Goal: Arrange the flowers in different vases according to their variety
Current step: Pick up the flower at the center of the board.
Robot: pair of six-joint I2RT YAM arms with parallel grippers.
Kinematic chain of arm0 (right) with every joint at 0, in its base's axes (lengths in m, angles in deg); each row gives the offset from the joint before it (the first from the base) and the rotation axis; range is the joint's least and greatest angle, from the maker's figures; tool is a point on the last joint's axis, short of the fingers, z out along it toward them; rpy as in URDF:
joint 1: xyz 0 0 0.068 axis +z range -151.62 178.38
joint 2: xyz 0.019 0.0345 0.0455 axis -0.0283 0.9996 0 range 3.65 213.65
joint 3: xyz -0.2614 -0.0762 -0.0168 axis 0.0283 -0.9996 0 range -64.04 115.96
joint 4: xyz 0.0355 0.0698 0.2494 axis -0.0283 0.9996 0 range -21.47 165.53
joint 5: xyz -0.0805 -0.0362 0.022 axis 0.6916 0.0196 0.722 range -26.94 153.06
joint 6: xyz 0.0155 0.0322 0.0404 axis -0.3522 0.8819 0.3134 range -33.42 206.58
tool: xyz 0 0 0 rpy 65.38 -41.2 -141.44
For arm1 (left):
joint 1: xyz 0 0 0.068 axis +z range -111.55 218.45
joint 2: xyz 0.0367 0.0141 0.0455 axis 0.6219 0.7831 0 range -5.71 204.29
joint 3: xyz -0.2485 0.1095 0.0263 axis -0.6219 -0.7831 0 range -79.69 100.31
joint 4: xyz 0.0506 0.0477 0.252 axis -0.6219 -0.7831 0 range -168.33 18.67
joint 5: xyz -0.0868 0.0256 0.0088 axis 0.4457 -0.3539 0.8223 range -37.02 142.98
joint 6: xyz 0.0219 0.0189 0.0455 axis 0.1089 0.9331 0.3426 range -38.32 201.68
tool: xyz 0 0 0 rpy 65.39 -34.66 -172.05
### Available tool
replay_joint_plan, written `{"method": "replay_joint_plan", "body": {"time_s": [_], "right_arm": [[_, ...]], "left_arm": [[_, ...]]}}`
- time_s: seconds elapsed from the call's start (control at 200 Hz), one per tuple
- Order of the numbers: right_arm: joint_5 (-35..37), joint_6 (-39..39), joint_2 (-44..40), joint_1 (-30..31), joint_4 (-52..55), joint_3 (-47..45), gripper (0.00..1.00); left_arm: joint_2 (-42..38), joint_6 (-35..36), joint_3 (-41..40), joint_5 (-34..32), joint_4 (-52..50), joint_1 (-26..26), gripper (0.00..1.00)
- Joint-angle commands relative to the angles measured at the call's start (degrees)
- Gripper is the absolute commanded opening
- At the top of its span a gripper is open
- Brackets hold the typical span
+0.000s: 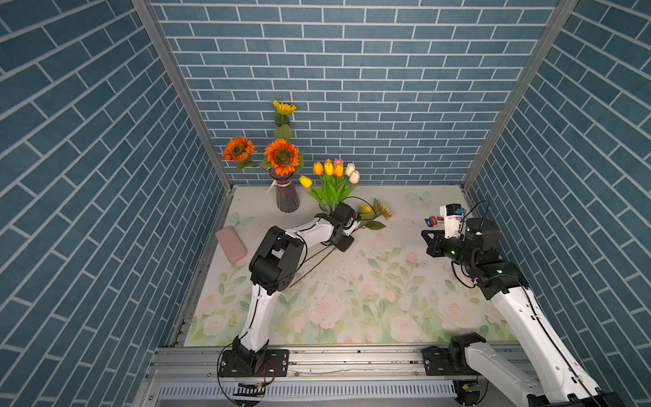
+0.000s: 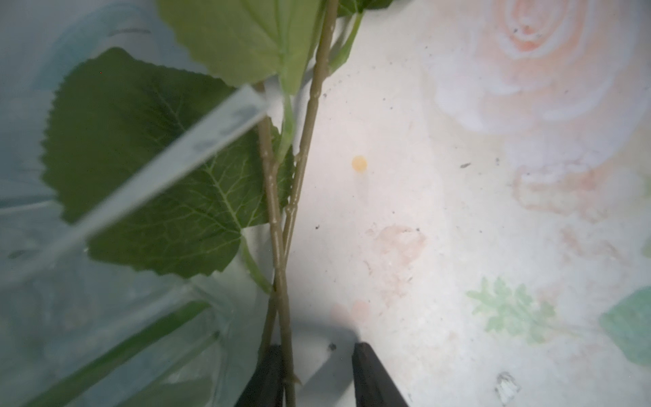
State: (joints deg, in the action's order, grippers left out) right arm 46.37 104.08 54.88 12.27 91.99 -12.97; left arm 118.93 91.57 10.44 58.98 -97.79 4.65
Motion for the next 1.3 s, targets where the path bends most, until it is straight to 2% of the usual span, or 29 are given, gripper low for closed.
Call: {"method": "replay_joint_plan", "body": {"time_s": [0.0,0.16,0.225,0.54,1.295], "right_arm": [[0.6,-2.12,-1.35,0.1,1.74,1.84,0.0],[-0.51,-2.2,-2.13,0.09,1.76,1.89,0.0],[-0.85,-2.29,-2.21,0.08,1.7,1.89,0.0],[-0.98,-2.32,-2.0,0.12,1.52,1.77,0.0],[-1.25,-2.44,-1.74,0.02,0.65,1.37,0.0]], "left_arm": [[6.19,0.09,-2.85,2.4,-5.15,-0.14,0.33],[6.57,-0.31,-2.96,1.91,-4.66,-0.17,0.12],[6.69,-0.35,-2.96,1.34,-4.49,-0.17,0.0],[4.95,-1.34,-2.85,0.83,-3.03,-0.23,0.0],[-6.42,-1.28,-1.39,-2.5,-1.76,-3.94,0.0]]}}
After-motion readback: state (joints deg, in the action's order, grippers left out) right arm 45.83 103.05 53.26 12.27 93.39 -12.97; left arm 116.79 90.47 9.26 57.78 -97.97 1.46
